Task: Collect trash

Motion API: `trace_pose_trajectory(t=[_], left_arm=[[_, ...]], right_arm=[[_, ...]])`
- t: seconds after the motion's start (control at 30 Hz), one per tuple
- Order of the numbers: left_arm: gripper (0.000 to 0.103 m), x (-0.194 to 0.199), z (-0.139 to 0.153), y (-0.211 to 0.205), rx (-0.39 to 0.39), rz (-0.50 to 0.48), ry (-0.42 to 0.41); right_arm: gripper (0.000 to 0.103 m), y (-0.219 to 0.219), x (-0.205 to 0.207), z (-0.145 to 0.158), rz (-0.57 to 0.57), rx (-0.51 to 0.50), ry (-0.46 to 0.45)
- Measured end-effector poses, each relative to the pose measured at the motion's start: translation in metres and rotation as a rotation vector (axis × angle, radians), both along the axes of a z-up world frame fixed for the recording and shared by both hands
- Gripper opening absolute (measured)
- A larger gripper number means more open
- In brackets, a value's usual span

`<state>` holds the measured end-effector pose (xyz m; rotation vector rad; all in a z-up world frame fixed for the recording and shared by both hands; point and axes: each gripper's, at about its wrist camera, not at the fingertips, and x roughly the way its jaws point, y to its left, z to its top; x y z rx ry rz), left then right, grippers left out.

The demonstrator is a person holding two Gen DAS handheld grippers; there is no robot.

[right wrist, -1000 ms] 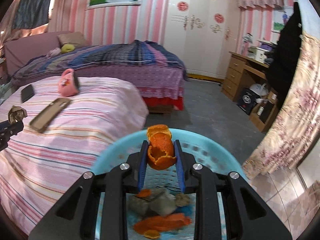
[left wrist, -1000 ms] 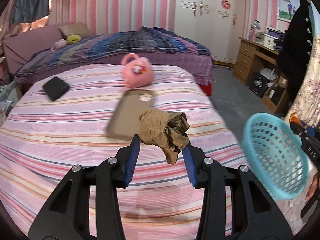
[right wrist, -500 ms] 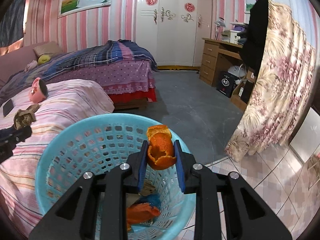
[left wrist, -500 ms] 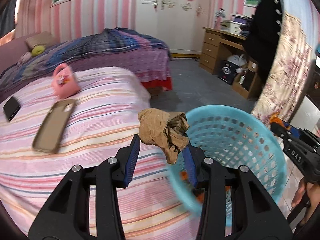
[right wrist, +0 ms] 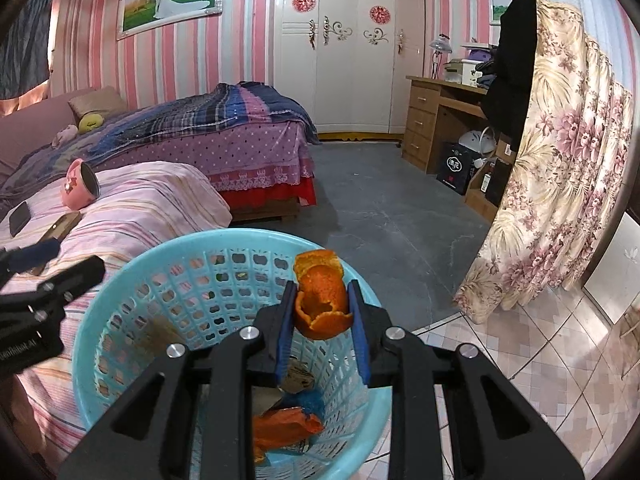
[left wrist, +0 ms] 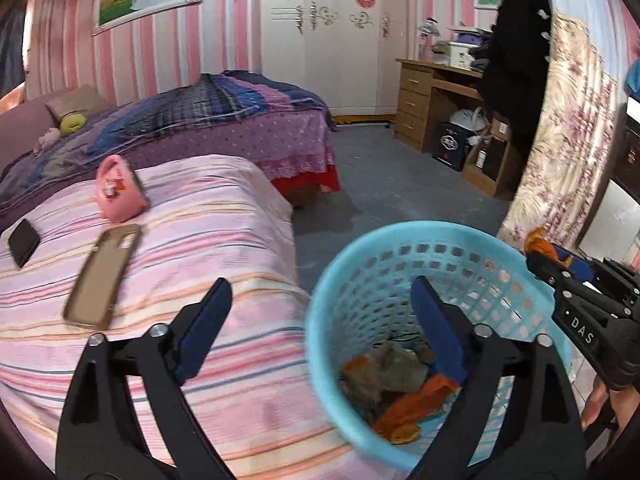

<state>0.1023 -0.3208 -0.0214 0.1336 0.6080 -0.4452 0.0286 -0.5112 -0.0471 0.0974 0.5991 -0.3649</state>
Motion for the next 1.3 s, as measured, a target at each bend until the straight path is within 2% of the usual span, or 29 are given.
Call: trace_pose_trajectory(t=[0.13,0.17,0.2,0.27,0.3,0.4,0.47,0.6,0.8,1.07,1.2,1.3], left_arm=[[0.096,0.002,0.004,0.027,-0.001,0.057,-0.012],[0.097,0.003,0.005,0.034,-0.002,0.069,-0.012],[0.097,0.003,0.007,0.042,-0.003,0.080,-0.012],[0.097,0.003,0.008,0.058,-0.009,0.108,-0.009],[0.097,0.002,0.010,0.068,-0.014,0.125,-0.008],[0.097,-0.001,0.012,0.088,-0.018,0.162,-0.009],[0.097,-0.005,0.014,0.104,-0.018,0.188,-0.013],[0.097,-0.015,0.019,0.134,-0.017,0.227,-0.024],[0.097,-0.034,0.027,0.182,-0.029,0.299,-0.043],[0.097,-0.059,0.033,0.227,-0.022,0.374,-0.084],[0.097,-0.069,0.030,0.247,-0.061,0.397,-0.072],[0.097,-0.074,0.025,0.255,-0.054,0.406,-0.062]], right_arm=[[0.027,0.004,0.003,-0.001,0.015,0.010,0.004],[0.031,0.005,0.005,-0.001,0.018,0.015,0.006],[0.036,0.008,0.006,-0.001,0.014,0.016,0.003],[0.075,0.014,0.006,0.001,0.005,0.006,-0.003],[0.079,0.017,0.005,0.002,0.005,0.001,-0.008],[0.083,0.029,0.006,0.004,0.008,0.007,-0.016],[0.093,0.035,0.007,0.006,0.008,0.002,-0.021],[0.098,0.052,0.008,0.014,0.009,-0.008,-0.049],[0.098,0.074,0.009,0.028,0.013,0.009,-0.100],[0.098,0.121,0.000,0.039,0.067,-0.001,-0.147],[0.098,0.139,-0.008,0.044,0.099,-0.009,-0.155],[0.098,0.156,-0.016,0.047,0.123,-0.020,-0.168]])
